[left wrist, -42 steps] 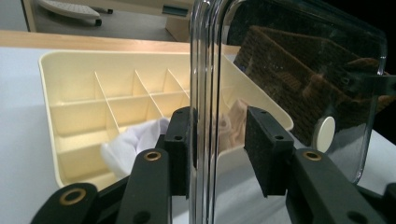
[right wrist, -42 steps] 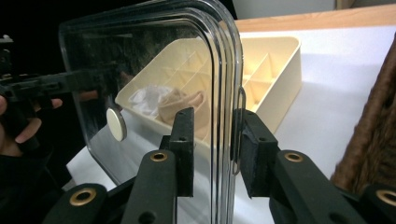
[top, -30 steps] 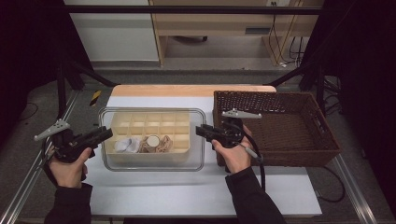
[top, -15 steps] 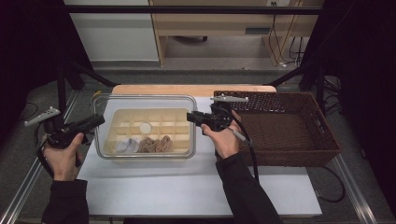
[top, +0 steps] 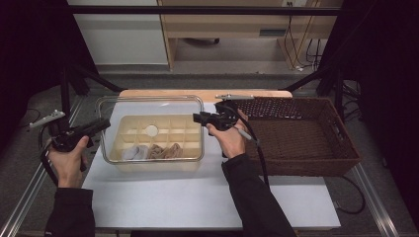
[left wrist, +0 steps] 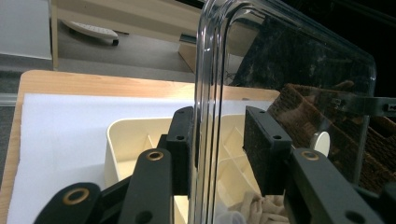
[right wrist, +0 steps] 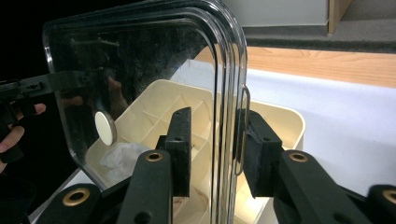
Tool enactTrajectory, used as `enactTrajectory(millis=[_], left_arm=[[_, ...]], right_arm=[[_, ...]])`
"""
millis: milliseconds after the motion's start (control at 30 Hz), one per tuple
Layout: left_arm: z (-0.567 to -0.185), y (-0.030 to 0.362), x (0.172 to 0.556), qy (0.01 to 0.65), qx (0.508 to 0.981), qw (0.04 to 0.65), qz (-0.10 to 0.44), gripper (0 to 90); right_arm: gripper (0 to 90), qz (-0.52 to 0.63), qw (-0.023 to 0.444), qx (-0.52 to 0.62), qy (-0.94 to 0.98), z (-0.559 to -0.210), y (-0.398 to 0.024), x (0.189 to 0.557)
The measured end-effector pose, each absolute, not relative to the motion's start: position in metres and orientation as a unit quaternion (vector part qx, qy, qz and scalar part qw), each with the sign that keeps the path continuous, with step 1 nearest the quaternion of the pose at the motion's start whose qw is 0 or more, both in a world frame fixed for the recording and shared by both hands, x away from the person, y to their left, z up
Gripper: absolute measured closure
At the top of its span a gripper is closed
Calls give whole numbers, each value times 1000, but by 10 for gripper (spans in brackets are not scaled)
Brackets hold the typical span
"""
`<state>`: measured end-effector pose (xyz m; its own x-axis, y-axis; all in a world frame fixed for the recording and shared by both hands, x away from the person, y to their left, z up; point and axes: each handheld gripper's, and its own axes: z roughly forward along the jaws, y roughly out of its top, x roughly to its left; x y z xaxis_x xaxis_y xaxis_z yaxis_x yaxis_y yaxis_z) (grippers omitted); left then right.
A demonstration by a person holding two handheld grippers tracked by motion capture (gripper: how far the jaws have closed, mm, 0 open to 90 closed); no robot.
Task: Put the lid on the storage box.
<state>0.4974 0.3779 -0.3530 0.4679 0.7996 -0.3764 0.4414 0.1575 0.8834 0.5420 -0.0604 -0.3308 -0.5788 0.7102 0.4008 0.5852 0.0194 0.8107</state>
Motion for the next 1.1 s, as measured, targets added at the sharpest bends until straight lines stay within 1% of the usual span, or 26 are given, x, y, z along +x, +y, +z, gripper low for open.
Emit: enactTrajectory(millis=[100,600,733,800,900,1100], left_arm=[[-357,379,502,496,630,578,148,631],[-366,378,515,505,635,563,155,601],[-369,377,519,508,637,559,155,590],[-370,377,522,509,638,556,156,585],[-372,376,523,511,639,554,157,573],[-376,372,528,508,648,542,166,549]], right_arm=[[675,529,56,459,712,-333,-59,544],[666,522,54,470,710,-342,-54,554],[654,518,57,470,712,-345,-52,557],[633,515,69,469,715,-349,-50,560],[629,514,68,471,713,-350,-49,561],[580,506,85,472,716,-356,-45,565]])
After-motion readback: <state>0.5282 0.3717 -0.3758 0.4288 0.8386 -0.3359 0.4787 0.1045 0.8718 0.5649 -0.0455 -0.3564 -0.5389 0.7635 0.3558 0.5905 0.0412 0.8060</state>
